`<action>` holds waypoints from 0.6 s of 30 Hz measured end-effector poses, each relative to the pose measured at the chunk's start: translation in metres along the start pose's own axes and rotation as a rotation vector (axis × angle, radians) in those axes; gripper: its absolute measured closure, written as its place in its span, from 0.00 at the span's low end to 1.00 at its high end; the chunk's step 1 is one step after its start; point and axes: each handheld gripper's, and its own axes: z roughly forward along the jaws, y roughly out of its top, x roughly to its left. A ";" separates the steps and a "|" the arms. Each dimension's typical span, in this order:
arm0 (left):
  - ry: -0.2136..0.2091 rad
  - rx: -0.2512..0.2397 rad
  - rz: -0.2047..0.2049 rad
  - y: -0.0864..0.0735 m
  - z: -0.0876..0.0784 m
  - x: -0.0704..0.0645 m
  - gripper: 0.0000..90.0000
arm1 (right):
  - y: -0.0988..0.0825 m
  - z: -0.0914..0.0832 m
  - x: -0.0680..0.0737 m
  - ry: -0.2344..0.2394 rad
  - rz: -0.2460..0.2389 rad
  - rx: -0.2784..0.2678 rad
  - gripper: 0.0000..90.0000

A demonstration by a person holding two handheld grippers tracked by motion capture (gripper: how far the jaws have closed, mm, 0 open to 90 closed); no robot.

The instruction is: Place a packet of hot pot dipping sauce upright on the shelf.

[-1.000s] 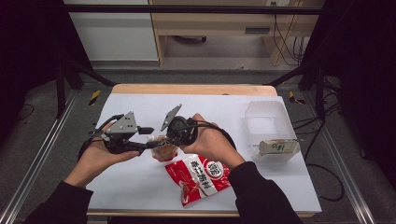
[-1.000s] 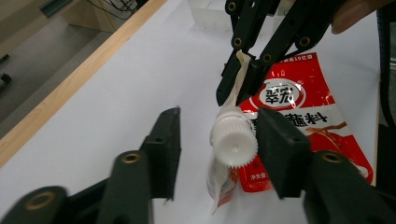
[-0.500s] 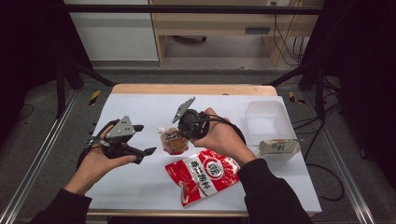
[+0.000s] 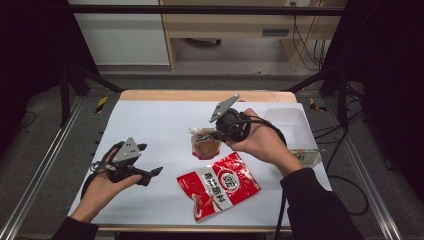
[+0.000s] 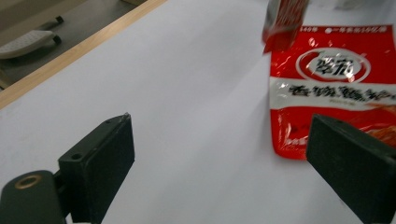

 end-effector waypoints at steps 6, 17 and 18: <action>-0.010 0.009 -0.054 -0.033 0.009 0.004 0.09 | -0.013 -0.022 -0.009 -0.029 0.027 -0.028 0.99; 0.044 0.036 -0.042 -0.048 0.004 0.017 0.08 | -0.026 -0.052 -0.022 -0.014 0.032 -0.047 0.99; 0.054 0.037 -0.031 -0.050 0.003 0.017 0.08 | -0.027 -0.053 -0.024 -0.015 0.039 -0.049 0.99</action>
